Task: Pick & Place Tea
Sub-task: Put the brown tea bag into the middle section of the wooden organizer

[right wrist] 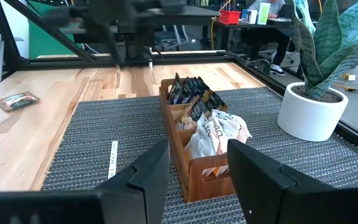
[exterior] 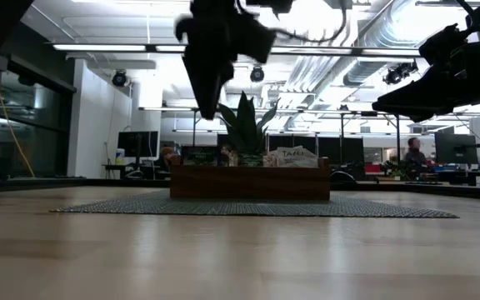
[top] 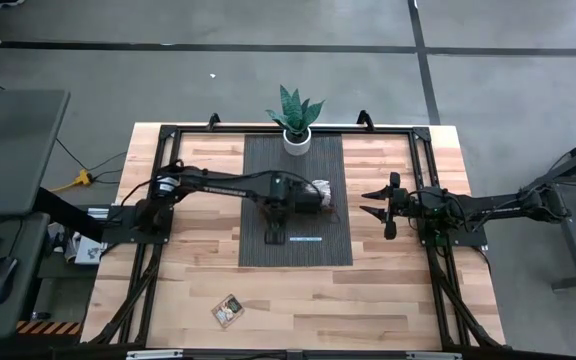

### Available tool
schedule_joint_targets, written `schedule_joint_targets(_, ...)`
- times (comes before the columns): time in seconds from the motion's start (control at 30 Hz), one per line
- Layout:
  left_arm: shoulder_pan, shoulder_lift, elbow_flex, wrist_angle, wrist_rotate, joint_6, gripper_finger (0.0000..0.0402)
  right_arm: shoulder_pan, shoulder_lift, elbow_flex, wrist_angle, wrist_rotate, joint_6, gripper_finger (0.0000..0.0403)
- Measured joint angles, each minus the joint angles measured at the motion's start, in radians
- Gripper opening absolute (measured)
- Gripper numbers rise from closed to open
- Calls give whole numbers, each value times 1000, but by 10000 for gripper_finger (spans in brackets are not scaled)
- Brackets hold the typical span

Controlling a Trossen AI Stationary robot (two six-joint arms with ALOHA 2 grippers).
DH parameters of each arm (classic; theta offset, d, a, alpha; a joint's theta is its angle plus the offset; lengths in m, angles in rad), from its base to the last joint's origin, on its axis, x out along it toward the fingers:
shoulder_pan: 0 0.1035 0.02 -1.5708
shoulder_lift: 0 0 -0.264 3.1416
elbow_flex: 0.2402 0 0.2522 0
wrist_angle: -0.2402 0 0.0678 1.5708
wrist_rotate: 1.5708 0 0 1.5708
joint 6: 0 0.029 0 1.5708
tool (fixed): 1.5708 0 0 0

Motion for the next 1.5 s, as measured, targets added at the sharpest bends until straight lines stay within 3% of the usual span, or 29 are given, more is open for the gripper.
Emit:
schedule_joint_targets(0.2, -69, -98, -98, 47, 106, 16, 127, 0, 0, 0, 0, 0, 0, 157)
schedule_joint_targets(0.33, -100, -224, -283, 156, 213, 34, 127, 0, 0, 0, 0, 0, 0, 158)
schedule_joint_targets(0.53, -168, -376, -585, 299, 507, 129, 127, 0, 0, 0, 0, 0, 0, 157)
schedule_joint_targets(0.63, -222, -415, -684, 358, 561, 130, 127, 0, 0, 0, 0, 0, 0, 161)
schedule_joint_targets(0.8, -314, -410, -794, 481, 536, 140, 127, 0, 0, 0, 0, 0, 0, 161)
schedule_joint_targets(1.13, -574, -411, -907, 651, 452, 335, 127, 0, 0, 0, 0, 0, 0, 159)
schedule_joint_targets(1.5, -709, -411, -908, 755, 167, 309, 127, 0, 0, 0, 0, 0, 0, 158)
